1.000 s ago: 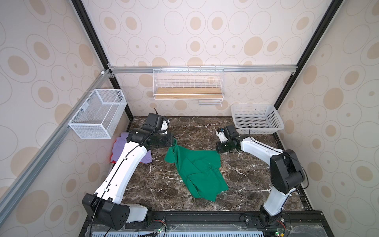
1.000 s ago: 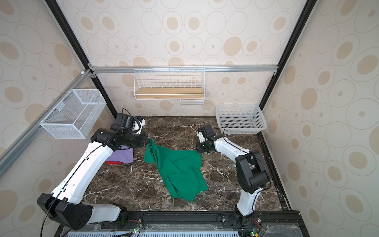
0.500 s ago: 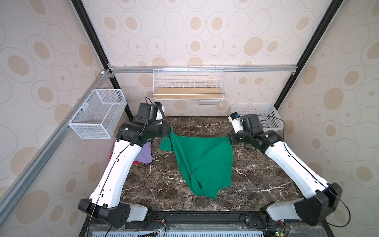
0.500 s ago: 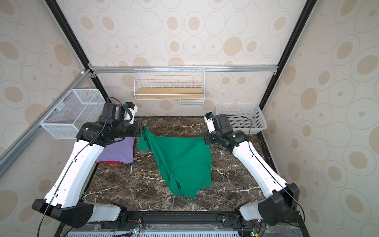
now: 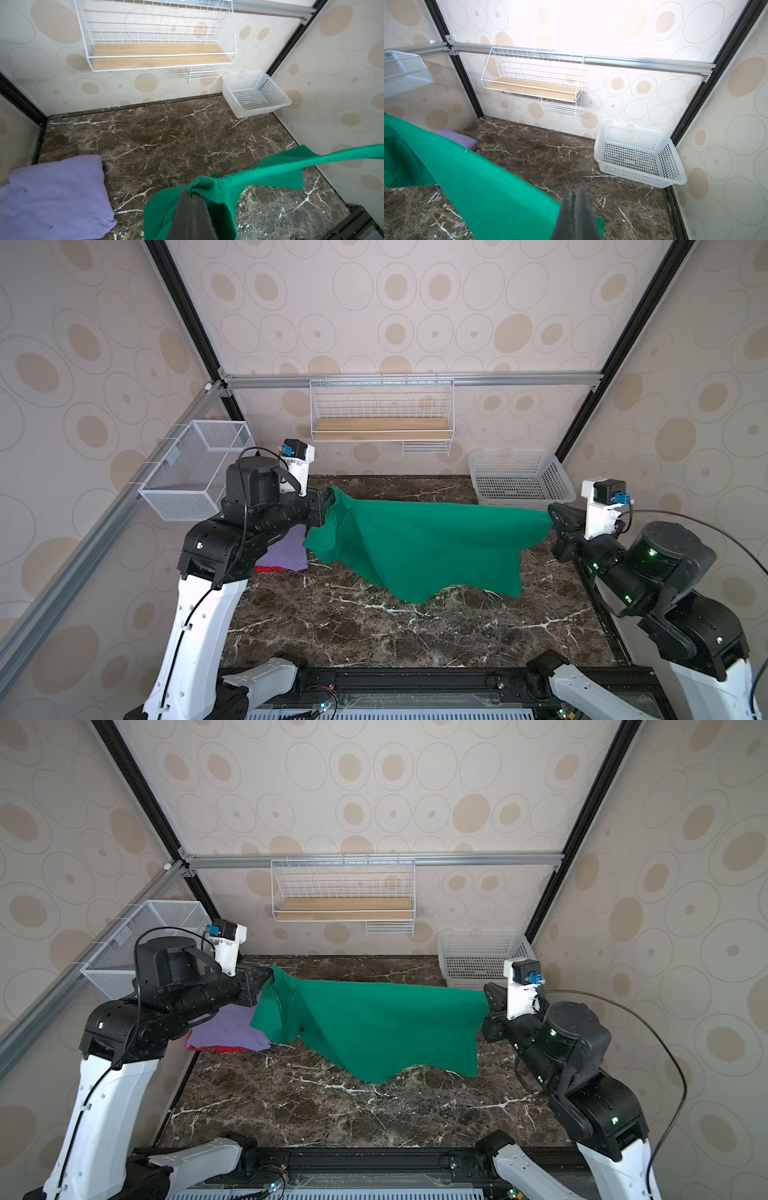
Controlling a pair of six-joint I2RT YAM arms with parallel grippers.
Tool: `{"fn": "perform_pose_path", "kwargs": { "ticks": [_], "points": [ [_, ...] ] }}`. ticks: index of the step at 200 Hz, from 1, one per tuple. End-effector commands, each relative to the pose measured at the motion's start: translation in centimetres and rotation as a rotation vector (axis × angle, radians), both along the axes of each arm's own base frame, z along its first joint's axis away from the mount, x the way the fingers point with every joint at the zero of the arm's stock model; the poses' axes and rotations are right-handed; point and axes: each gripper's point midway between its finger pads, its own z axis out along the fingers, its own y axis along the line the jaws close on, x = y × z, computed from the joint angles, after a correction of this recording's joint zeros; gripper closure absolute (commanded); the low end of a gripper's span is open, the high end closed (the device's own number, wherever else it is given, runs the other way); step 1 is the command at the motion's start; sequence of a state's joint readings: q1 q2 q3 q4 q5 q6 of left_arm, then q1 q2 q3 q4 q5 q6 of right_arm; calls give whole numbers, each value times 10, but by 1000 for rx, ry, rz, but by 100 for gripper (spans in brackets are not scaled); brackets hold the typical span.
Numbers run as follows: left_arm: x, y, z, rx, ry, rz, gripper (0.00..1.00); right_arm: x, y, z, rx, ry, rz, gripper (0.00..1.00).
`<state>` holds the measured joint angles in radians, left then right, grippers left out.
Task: Fold and stack t-shirts
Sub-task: Flatten out the T-shirt at the center of the board.
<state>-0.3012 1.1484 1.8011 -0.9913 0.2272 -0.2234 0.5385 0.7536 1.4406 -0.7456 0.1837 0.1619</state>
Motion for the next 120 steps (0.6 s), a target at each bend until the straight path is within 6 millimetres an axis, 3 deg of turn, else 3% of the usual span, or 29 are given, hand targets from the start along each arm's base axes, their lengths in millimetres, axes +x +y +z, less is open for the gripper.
{"fn": "perform_pose_path", "kwargs": {
  "ticks": [1,47,120],
  "points": [
    [-21,-9,54,-64,-185,-96,100,-10,2,-3,2,-13,40,100],
    [-49,-12,94,-128,-297,-155,100,-44,-15,16,60,-79,59,100],
    [-99,-34,150,-239,-412,-377,100,-87,-33,47,107,-203,96,100]
  ]
}}
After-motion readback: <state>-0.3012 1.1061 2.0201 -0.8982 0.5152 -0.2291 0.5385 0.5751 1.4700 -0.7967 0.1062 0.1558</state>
